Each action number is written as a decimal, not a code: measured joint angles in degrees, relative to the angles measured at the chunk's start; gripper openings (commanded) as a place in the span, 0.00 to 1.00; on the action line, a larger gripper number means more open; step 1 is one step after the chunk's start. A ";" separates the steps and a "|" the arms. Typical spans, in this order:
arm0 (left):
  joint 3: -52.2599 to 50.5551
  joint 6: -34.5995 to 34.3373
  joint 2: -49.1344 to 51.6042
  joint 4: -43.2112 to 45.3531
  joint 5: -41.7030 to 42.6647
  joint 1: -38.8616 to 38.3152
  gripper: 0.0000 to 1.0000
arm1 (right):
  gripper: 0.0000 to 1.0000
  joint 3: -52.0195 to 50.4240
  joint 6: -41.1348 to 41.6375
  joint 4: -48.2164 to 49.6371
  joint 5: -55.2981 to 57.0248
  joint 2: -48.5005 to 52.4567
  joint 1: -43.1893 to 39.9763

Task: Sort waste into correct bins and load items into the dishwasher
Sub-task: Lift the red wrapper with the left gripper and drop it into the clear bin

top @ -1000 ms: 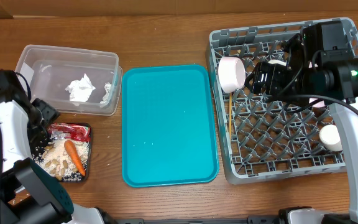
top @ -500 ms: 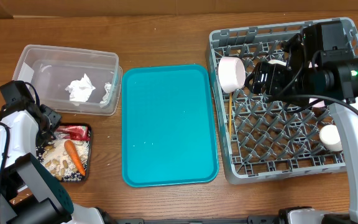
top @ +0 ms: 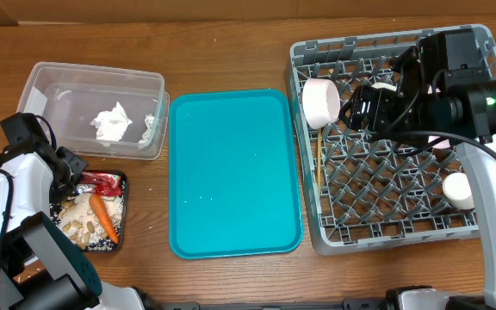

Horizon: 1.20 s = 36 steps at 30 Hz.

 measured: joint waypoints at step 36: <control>-2.27 -2.25 3.32 9.97 -0.15 0.00 0.11 | 1.00 0.00 0.04 0.00 0.00 0.00 -0.02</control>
